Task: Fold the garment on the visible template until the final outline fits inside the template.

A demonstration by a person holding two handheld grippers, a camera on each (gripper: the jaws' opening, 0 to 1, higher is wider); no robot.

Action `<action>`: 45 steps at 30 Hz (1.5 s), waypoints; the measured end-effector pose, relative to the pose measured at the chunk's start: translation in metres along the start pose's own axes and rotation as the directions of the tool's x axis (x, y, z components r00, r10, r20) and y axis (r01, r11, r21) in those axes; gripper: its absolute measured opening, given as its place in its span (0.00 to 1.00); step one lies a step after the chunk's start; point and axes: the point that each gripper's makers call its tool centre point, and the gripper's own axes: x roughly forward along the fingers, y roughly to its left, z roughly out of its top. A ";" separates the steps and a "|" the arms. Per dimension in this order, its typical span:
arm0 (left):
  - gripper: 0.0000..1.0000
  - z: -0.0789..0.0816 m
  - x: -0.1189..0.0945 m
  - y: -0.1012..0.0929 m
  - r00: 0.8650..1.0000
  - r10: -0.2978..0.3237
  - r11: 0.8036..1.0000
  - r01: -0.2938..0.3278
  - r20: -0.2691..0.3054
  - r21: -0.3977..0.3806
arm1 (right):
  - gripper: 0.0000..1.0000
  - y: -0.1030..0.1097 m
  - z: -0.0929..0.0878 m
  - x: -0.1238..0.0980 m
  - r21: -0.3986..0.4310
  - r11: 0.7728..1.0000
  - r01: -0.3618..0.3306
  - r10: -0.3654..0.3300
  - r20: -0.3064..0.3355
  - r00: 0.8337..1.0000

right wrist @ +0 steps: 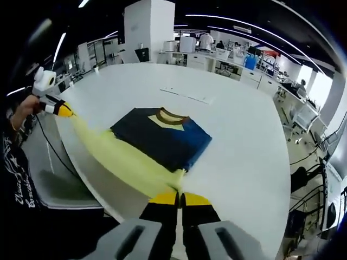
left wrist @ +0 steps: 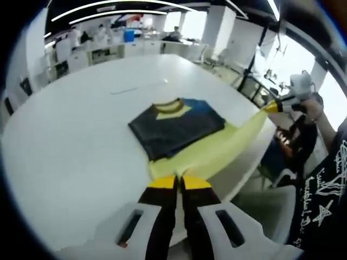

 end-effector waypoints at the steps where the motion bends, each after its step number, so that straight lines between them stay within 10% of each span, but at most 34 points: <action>1: 0.00 0.002 0.001 0.001 1.000 0.002 1.000 -0.002 0.003 0.000 | 0.00 -0.001 0.002 0.001 -0.001 1.000 0.001 -0.001 0.001 1.000; 45: 0.00 0.105 0.059 0.078 0.987 0.092 0.995 -0.095 0.133 0.019 | 0.00 -0.076 0.109 0.070 -0.005 0.997 0.076 -0.074 0.161 0.984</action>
